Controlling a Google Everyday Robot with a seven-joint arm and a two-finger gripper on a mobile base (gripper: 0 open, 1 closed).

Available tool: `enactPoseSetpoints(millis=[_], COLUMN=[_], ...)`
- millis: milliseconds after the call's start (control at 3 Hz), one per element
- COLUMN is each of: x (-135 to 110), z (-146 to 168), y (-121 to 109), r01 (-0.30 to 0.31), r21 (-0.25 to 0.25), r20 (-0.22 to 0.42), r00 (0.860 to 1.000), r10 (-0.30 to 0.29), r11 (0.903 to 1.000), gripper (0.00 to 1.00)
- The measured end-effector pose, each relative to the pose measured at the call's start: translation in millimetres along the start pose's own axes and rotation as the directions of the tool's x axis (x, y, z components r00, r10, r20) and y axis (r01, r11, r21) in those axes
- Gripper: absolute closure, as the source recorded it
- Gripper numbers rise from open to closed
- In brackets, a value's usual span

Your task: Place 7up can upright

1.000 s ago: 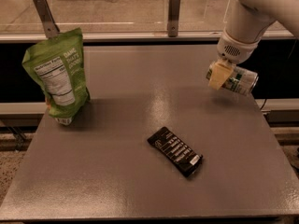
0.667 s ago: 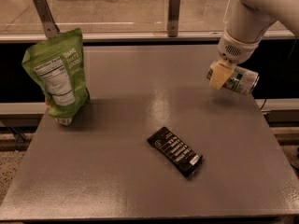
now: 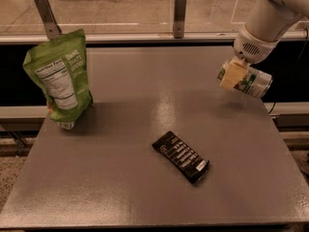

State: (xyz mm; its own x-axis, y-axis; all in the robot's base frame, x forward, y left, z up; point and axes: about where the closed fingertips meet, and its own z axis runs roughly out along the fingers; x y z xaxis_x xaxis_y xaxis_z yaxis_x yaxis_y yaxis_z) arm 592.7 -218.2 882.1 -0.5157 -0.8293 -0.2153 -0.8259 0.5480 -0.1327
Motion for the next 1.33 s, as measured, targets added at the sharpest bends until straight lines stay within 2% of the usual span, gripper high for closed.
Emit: enactPoseSetpoints(millis=[333,667,1000,1333], x=[4,8,11,14], z=[-15,-32,-46,-60], y=[-2,-2,-1,1], r01=[0.000,0.026,0.073,0.121], r21=[-0.027,-0.069,-0.124,-0.185], r20=[0.077,0.199,0.345,0.489], r00=[0.997,0.980,0.938,0.872], r10=[0.002,-0.012,-0.026,-0.016], r11=[0.9996,0.9973,0.9896,0.9752], gripper=[1.00,1.00,1.00,1.00])
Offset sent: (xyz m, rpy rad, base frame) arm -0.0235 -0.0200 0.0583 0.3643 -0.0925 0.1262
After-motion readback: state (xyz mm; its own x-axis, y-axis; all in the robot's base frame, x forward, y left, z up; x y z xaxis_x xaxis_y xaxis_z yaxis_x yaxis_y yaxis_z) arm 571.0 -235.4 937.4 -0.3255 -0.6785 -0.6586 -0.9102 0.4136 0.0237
